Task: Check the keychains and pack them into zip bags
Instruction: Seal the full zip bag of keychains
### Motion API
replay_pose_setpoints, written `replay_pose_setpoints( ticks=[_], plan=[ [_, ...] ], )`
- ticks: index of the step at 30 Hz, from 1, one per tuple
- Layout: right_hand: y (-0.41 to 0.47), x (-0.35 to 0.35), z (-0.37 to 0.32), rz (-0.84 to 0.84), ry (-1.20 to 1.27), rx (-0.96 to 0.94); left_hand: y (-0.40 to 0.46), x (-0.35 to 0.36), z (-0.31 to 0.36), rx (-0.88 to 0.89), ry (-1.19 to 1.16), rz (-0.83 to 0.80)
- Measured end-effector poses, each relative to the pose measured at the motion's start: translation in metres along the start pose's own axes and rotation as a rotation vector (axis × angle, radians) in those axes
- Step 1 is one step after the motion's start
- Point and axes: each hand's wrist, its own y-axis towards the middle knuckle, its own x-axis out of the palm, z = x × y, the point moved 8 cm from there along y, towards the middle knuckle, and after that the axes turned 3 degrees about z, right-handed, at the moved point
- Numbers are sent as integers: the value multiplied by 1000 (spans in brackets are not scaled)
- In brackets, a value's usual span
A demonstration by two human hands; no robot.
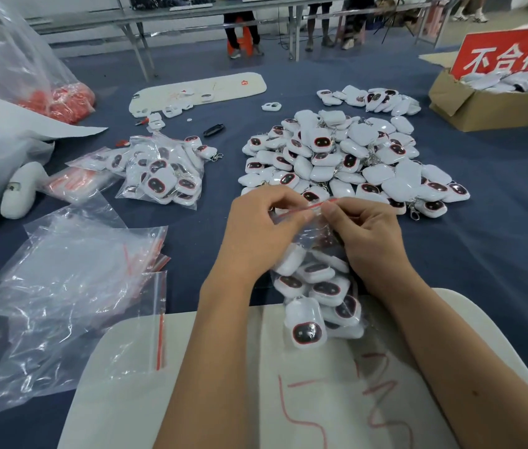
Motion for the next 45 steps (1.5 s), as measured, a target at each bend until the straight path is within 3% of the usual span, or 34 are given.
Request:
replay_pose_setpoints(
  ticks=[4,8,15,22,36,45],
  plan=[
    [-3,6,-6,-49,-10,-52,1,5,0,6,18,-25],
    [-2,-2,-4,37,6,-44,3,5,-4,-5,51,2],
    [-1,-4,-4,32,94,-7,3,7,-6,-10,80,16],
    [0,-2,5,16,69,52,0,10,-20,-131,114,-53],
    [2,-5,14,46,68,131,0,7,-18,-185,-37,-62],
    [0,1,2,-20,-39,4,0,11,-5,-54,51,16]
  ],
)
